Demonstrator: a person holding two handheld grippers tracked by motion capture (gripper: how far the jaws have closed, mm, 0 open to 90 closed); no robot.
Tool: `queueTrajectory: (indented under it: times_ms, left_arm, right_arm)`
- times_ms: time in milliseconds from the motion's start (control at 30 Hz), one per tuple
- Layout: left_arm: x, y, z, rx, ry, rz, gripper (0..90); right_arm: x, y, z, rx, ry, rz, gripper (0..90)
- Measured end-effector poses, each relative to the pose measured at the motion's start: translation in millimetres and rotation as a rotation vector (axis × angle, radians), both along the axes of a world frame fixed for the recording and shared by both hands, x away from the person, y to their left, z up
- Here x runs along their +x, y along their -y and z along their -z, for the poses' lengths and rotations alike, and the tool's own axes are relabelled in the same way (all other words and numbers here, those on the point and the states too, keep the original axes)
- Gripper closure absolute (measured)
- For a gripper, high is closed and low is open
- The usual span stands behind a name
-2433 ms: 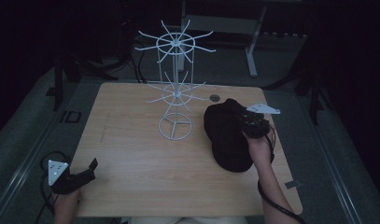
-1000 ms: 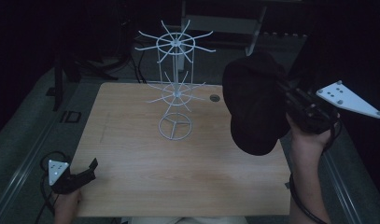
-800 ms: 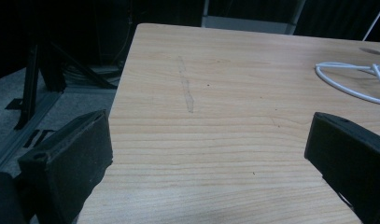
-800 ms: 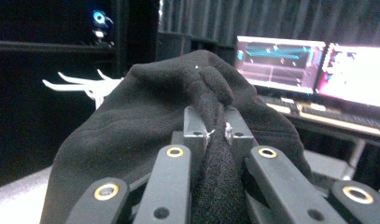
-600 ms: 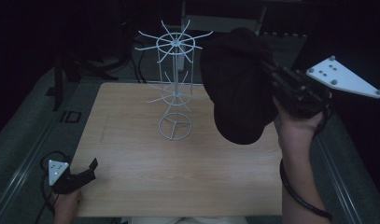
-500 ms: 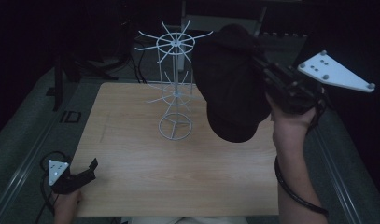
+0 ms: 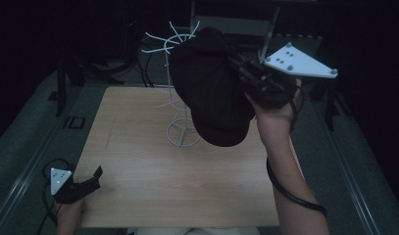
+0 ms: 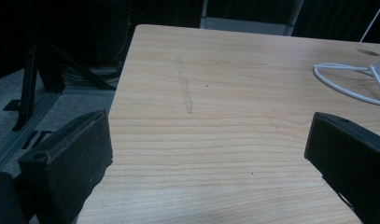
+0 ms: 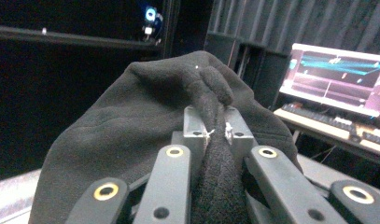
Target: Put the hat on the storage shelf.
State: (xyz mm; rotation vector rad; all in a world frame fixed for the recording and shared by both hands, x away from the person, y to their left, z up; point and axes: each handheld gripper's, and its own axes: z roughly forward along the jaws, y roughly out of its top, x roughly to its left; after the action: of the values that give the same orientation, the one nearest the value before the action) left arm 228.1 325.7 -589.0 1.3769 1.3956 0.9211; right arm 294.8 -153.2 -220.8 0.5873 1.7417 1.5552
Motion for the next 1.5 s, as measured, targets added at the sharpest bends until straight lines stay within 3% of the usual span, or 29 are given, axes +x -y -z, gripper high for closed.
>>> queueTrajectory:
  times_ms: [467, 767, 933, 1100, 1400, 1500]
  left_arm:
    - [0.1, 0.0, 0.0, 0.003, -0.002, 0.000, 1.4]
    - [0.1, -0.1, 0.0, 0.000, -0.001, -0.002, 1.4]
    - [0.2, -0.1, 0.1, 0.000, -0.001, -0.002, 1.5]
    - [0.3, -0.1, 0.0, -0.002, -0.002, -0.003, 1.4]
    - [0.1, -0.1, 0.1, -0.001, -0.002, -0.003, 1.5]
    - [0.2, -0.1, 0.0, -0.002, -0.003, -0.004, 1.4]
  right_arm:
    - [10.2, -6.5, 48.6, -0.056, -0.076, -0.048, 82.0]
    - [14.9, -4.2, 76.4, -0.049, -0.117, -0.059, 79.2]
    - [16.1, -2.5, 82.3, -0.048, -0.130, -0.059, 75.8]
    - [17.2, -0.4, 89.0, -0.047, -0.148, -0.057, 61.3]
    - [8.3, 14.3, 88.6, -0.012, -0.109, -0.063, 40.5]
    - [6.2, 19.5, 90.3, -0.005, -0.101, -0.065, 37.2]
